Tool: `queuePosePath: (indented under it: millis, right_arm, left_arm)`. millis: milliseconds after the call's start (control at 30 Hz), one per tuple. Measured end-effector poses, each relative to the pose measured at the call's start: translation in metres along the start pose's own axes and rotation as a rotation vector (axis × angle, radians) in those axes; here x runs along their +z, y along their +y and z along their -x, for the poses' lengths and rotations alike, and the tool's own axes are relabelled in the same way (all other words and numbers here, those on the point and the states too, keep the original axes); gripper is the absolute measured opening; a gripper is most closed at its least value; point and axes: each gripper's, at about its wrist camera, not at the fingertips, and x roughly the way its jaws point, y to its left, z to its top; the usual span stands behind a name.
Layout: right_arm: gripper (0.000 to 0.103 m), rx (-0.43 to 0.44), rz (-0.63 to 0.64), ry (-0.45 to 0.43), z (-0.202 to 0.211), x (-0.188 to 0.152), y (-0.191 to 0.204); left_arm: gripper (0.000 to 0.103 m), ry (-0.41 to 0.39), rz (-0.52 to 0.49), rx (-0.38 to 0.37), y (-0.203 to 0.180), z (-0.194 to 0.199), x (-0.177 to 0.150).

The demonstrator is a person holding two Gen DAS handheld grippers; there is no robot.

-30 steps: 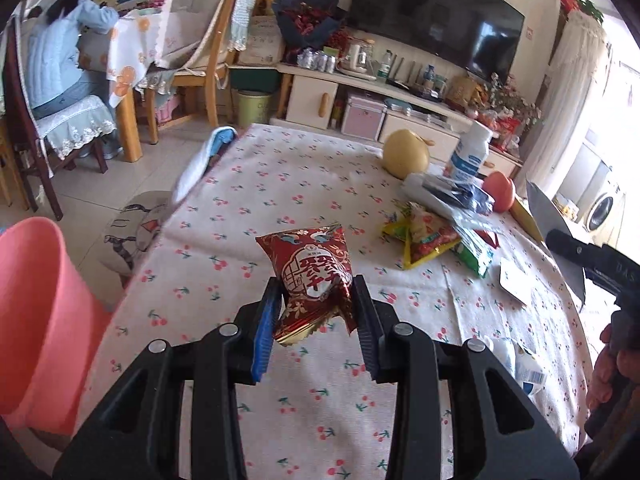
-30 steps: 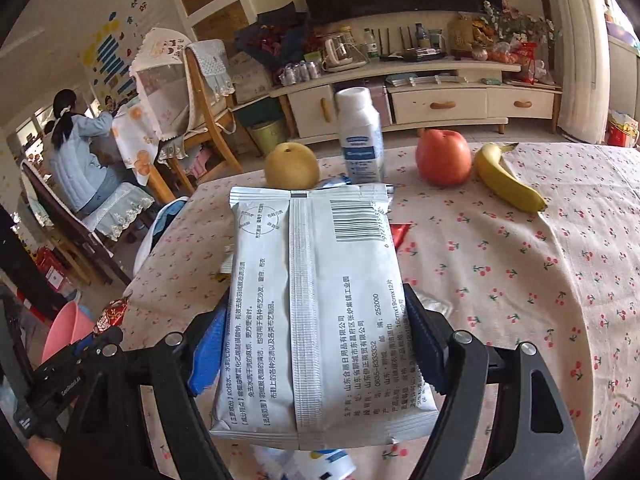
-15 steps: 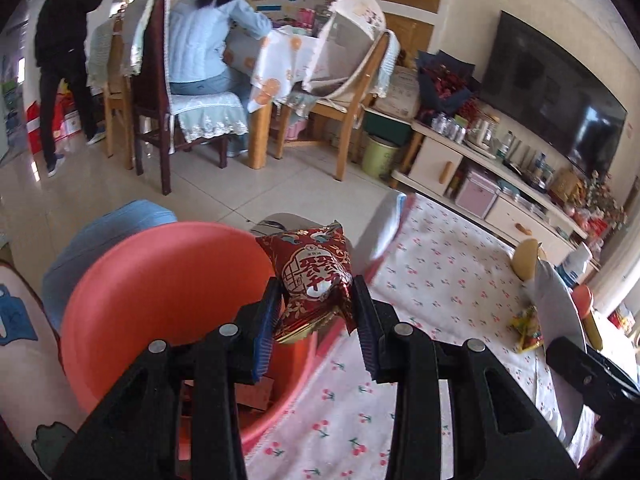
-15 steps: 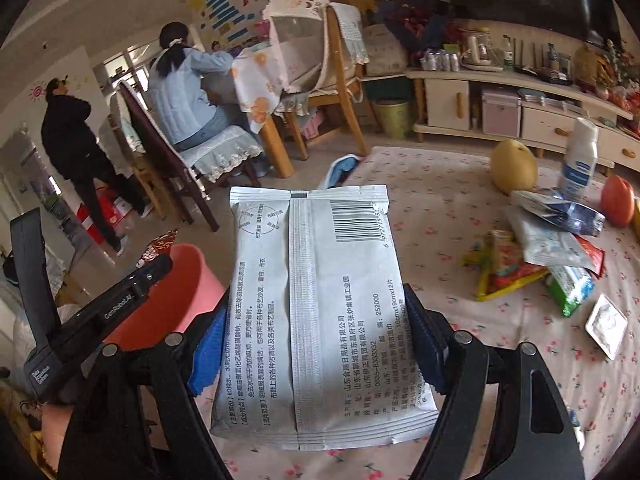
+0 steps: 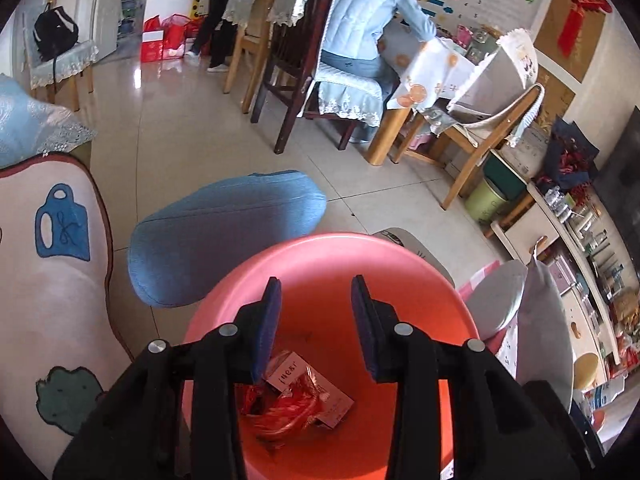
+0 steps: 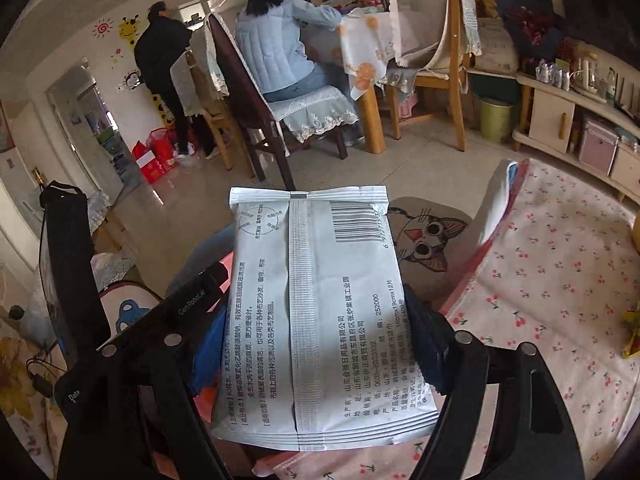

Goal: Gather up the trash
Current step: 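Carry both packets over the pink bucket and open both tools to drop them, then withdraw both open tools from the bucket back over the table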

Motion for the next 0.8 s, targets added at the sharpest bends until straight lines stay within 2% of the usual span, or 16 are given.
queuePosePath:
  millis: [67, 133, 200, 300, 433, 600, 700, 800]
  right_arm:
    - [0.081, 0.025, -0.023, 0.025, -0.010, -0.004, 0.000]
    - [0.081, 0.023, -0.049, 0.037, -0.015, -0.005, -0.005]
    - [0.085, 0.041, -0.082, 0.035, -0.014, -0.006, -0.011]
    - [0.090, 0.025, -0.119, -0.002, 0.000, -0.006, -0.024]
    - [0.091, -0.010, -0.145, -0.037, 0.022, -0.008, -0.041]
    - [0.092, -0.077, -0.148, -0.078, 0.052, -0.019, -0.059]
    - [0.092, -0.120, -0.125, -0.093, 0.068, -0.029, -0.066]
    - [0.092, -0.158, -0.096, -0.108, 0.081, -0.039, -0.073]
  left_arm:
    - [0.038, 0.025, 0.026, 0.008, 0.005, -0.006, 0.003]
    - [0.048, 0.035, 0.027, 0.026, 0.007, -0.009, 0.006]
    - [0.064, 0.019, 0.023, 0.039, 0.005, -0.009, 0.005]
    - [0.078, -0.012, 0.003, 0.054, 0.000, -0.007, 0.004]
    - [0.081, -0.040, -0.033, 0.036, -0.012, -0.002, 0.000]
    - [0.081, -0.118, -0.103, -0.061, -0.032, 0.010, -0.010]
    - [0.088, -0.178, -0.144, -0.155, -0.046, 0.021, -0.021]
    - [0.088, -0.221, -0.183, -0.218, -0.060, 0.029, -0.031]
